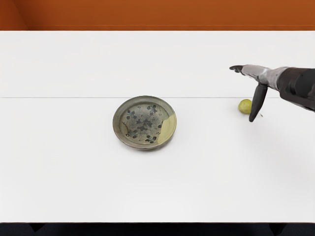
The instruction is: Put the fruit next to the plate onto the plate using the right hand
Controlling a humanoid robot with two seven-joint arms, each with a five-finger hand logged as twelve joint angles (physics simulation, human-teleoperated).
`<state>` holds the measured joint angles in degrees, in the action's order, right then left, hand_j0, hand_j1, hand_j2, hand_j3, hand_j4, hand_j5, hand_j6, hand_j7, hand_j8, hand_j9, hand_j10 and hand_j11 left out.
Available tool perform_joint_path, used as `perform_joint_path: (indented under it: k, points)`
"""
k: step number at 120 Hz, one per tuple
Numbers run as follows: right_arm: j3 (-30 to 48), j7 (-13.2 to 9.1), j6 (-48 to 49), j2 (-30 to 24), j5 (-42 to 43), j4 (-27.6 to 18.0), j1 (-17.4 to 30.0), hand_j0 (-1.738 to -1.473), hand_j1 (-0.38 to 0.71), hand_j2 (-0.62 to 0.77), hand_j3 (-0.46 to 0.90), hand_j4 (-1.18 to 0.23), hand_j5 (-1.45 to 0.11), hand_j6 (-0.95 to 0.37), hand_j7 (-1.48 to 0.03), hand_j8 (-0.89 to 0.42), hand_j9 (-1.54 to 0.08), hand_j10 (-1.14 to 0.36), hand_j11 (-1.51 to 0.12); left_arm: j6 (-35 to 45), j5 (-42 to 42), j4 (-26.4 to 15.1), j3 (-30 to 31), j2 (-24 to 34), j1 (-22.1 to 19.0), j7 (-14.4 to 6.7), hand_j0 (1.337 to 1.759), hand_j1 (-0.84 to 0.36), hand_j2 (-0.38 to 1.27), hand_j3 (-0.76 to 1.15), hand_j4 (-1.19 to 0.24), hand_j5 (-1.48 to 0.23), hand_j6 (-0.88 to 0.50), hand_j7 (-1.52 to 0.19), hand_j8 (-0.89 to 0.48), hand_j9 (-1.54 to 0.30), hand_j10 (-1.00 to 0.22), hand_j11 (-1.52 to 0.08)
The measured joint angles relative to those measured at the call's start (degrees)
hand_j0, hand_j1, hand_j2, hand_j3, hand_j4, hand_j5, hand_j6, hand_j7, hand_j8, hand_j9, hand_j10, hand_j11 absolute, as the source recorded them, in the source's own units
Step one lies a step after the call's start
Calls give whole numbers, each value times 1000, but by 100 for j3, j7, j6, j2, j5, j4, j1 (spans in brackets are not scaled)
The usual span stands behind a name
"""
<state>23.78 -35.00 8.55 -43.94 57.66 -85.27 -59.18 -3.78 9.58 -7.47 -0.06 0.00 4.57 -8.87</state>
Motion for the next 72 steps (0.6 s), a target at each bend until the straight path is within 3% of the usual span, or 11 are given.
perform_joint_path:
  k: [47, 72]
  points:
    - [-567, 0, -990, 234, 729, 14, 120, -1658, -349, 2, 0, -4, -1, -7, 0, -5, -1, -4, 0, 0, 0, 0, 0, 0, 0, 0, 1658, 325, 4, 0, -21, -26, -21, -26, -21, -26, -21, -26]
    - [-797, 0, -1266, 535, 1090, 292, 165, -1658, -320, -3, 0, -30, -34, -32, -33, -31, -34, -29, -33, 0, 0, 0, -2, 0, 0, 0, 1658, 325, 4, 0, -21, -27, -21, -26, -21, -26, -21, -26]
